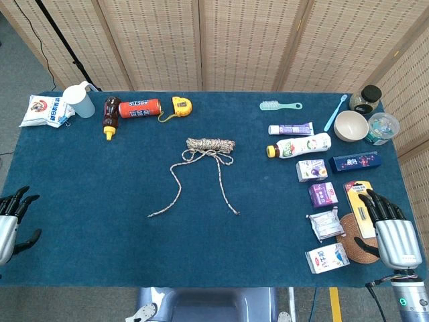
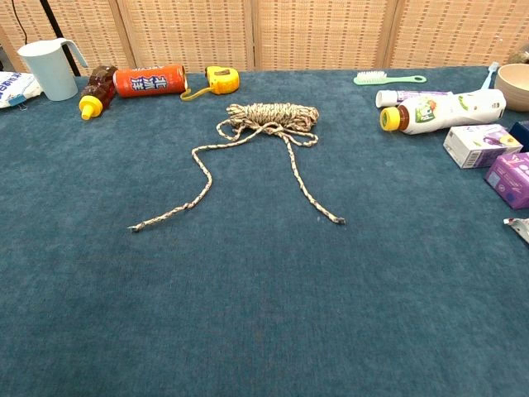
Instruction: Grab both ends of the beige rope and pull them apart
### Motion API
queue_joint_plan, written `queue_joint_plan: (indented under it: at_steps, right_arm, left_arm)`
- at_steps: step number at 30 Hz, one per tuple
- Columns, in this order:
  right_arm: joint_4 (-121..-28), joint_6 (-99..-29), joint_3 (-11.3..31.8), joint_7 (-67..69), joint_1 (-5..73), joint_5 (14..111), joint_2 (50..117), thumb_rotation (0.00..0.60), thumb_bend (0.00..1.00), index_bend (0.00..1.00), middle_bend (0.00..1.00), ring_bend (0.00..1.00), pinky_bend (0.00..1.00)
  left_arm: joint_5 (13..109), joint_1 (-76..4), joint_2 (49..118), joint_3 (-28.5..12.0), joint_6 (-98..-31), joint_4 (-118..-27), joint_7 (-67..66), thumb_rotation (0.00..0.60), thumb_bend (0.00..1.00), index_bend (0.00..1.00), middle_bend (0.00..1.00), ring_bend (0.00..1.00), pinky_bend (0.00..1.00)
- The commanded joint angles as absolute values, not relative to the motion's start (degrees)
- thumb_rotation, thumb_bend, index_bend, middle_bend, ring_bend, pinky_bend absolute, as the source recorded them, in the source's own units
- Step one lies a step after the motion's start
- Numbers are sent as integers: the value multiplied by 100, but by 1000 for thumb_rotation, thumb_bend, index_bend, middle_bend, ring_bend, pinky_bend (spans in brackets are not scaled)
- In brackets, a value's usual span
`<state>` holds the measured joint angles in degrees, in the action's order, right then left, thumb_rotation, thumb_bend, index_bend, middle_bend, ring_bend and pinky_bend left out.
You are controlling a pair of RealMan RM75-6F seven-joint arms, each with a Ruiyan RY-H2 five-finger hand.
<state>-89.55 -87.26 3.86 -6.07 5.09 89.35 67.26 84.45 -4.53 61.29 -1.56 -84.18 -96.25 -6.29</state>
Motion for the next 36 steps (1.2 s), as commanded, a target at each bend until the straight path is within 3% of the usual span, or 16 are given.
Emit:
queue_joint_plan:
  at_steps: [1, 25, 30, 36]
  right_arm:
    - [-8963, -8727, 382, -615, 506, 8935, 6724, 600, 84, 141, 97, 154, 223]
    - [-8913, -8730, 382, -489, 521, 8962, 6701, 600, 84, 143, 97, 153, 214]
    - [-8999, -8550, 350, -308, 627, 9020, 6636, 600, 85, 116, 81, 105, 123]
    - [-9127, -8267, 381, -68, 937, 9245, 6571, 600, 84, 170, 54, 15, 0]
  left_arm:
    - [8440, -452, 6138, -155, -8415, -9617, -625, 600, 252, 205, 113, 157, 147]
    - [8484, -489, 6105, -203, -8433, -9686, -481, 600, 252, 205, 121, 162, 147]
    - [8442, -531, 6064, -210, -8331, -9679, -391, 600, 251, 205, 121, 162, 147]
    - [8501, -572, 6017, -261, -8378, -9680, -397, 600, 252, 206, 121, 162, 147]
